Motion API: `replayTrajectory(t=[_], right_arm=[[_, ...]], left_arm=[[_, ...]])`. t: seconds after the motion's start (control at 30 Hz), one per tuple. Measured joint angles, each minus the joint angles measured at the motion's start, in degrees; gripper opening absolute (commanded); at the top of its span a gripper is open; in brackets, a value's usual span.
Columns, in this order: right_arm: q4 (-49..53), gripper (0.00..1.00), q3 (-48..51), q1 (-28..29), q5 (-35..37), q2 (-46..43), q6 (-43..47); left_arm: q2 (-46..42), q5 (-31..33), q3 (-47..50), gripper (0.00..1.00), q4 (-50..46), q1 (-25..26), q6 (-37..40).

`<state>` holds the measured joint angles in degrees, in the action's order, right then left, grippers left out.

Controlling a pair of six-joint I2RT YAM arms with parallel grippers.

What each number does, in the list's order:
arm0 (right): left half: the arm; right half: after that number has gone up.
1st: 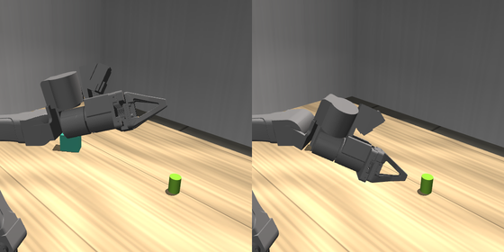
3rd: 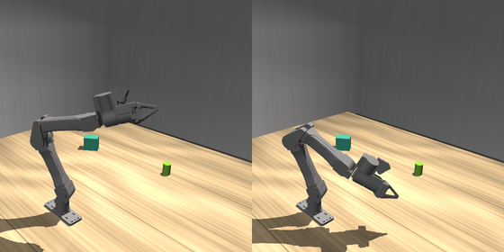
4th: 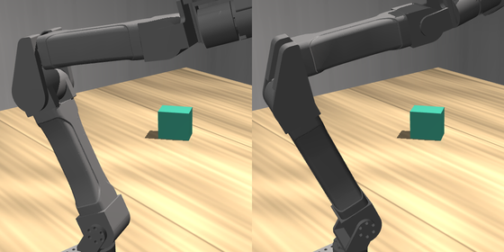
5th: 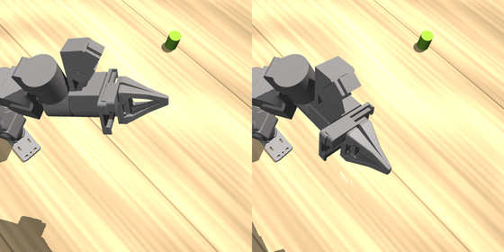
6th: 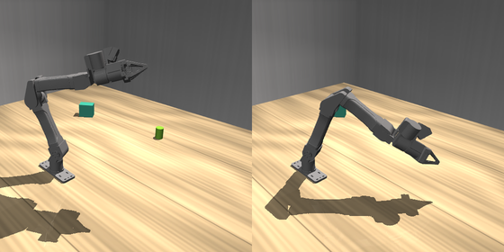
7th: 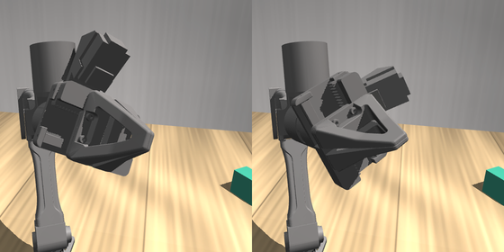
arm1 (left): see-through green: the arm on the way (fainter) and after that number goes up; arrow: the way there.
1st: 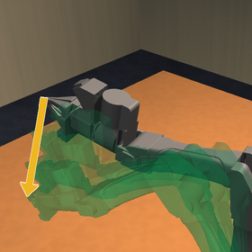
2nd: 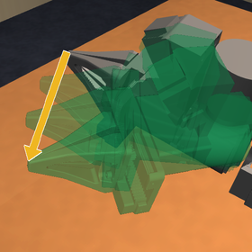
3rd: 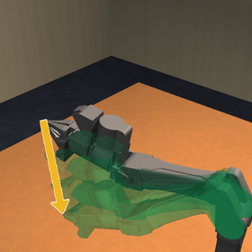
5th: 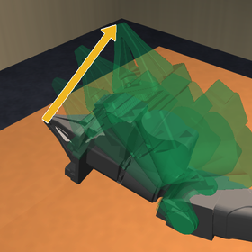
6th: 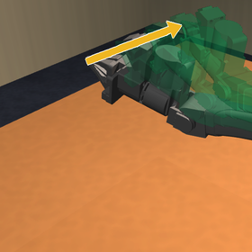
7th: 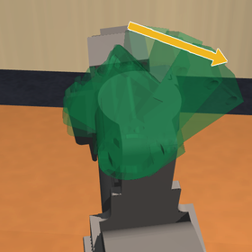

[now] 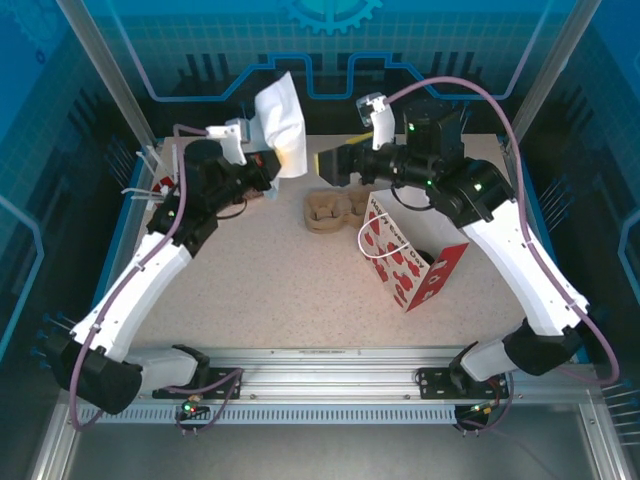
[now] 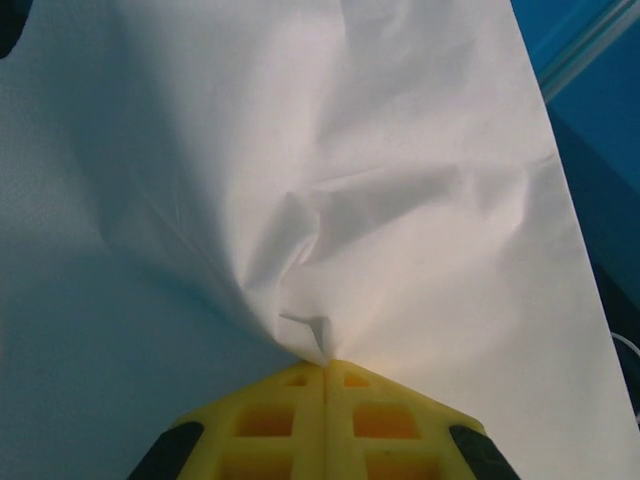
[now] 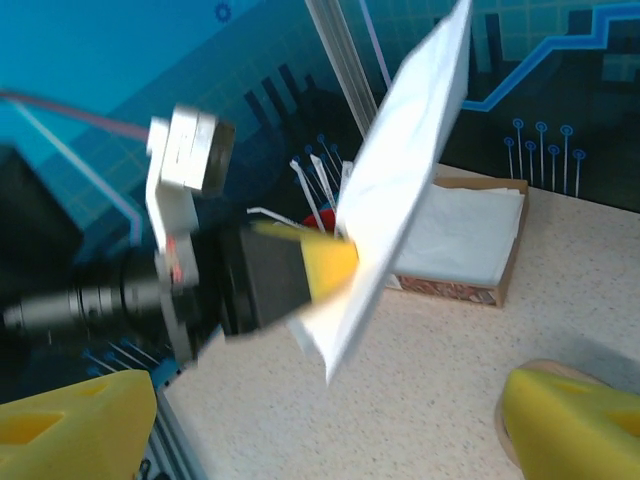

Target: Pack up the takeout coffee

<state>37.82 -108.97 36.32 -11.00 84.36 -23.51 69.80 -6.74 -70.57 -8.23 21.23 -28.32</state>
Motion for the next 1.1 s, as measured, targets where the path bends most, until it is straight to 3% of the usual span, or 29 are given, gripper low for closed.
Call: replayTrajectory(t=[0.23,0.3,0.63,0.67,0.83,0.97,1.1], right_arm=[[0.1,0.83,-6.6,-1.5,0.3,7.8,-5.0],[0.4,0.76,-7.4,-1.5,0.8,9.5,-5.4],[1.6,0.04,-3.5,-1.2,6.4,10.3,-4.2],[1.8,0.0,-2.6,-1.2,6.9,10.0,-4.0],[2.8,0.0,-1.2,-1.3,7.4,7.3,-1.3],[7.7,0.0,-3.2,-2.1,5.5,2.8,4.5],[15.6,0.0,-9.4,-6.2,1.9,-1.4,10.3]], left_arm=[[-2.2,2.2,6.4,0.0,4.9,7.5,-3.7],[-2.5,3.1,7.2,0.0,5.9,9.1,-4.3],[-2.6,7.1,8.7,0.0,9.6,14.0,-4.8],[-2.6,7.2,8.9,0.04,10.0,14.3,-4.8],[-2.6,6.5,9.4,0.32,11.6,15.5,-4.3],[-3.1,2.3,10.4,0.58,13.2,15.6,-1.9],[-5.6,-1.8,10.8,0.66,12.2,15.7,0.4]])
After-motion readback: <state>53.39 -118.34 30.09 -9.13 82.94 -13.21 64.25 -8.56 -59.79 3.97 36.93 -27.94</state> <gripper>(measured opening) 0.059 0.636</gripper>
